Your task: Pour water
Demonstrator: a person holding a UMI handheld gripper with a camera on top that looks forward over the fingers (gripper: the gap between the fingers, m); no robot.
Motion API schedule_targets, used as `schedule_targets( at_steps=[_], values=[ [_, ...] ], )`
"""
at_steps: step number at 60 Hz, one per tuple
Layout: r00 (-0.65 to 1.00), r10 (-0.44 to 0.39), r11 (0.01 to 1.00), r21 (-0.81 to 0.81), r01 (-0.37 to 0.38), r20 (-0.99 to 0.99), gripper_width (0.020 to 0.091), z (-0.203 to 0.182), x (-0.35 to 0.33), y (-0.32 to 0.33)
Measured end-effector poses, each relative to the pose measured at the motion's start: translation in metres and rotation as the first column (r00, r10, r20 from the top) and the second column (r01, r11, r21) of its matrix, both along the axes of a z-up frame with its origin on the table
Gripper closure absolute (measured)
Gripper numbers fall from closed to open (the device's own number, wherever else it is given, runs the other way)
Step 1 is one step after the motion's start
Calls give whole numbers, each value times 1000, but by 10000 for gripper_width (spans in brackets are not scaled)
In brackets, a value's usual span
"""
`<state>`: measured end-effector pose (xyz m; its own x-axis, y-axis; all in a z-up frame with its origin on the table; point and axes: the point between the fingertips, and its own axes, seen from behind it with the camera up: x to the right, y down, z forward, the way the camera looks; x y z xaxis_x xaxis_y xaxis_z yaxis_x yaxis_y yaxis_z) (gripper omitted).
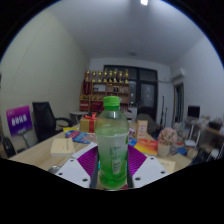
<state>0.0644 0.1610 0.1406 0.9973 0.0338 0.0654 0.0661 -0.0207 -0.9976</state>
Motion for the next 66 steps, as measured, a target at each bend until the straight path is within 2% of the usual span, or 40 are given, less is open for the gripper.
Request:
schedule_targets(
  at_steps=[2, 5, 9, 15, 16, 21, 25, 31, 32, 33, 34, 38, 50, 57, 66],
  values=[
    [999, 1, 1000, -3, -1, -48, 685, 11, 13, 2],
    [996, -9, 1000, -8, 8, -89, 687, 8, 18, 9],
    [993, -4, 1000, -26, 1, -115, 688, -19, 22, 15],
    [997, -44, 997, -74, 39, -69, 683, -45, 34, 21],
    [997, -45, 996, -83, 41, -56, 663, -51, 36, 20],
    [999, -44, 999, -24, 44, -28, 682, -50, 35, 17],
    [999, -39, 999, -19, 39, -9, 661, -49, 33, 16],
    [999, -35, 999, -39, 35, 7, 541, -48, 33, 15],
    [999, -33, 998, -47, 33, 10, 482, -48, 32, 14],
    [999, -30, 998, -57, 31, 15, 470, -50, 32, 13],
    [1000, -25, 998, -65, 26, 20, 401, -49, 30, 16],
    [999, 19, 996, -86, -17, 27, 248, -48, 24, -2],
    [998, 25, 994, -103, -31, -64, 254, -35, 23, -57],
    [993, 42, 994, -100, -53, -107, 263, -18, 23, -130],
    [998, 28, 998, -51, -32, -64, 261, 2, 27, -207]
  ],
)
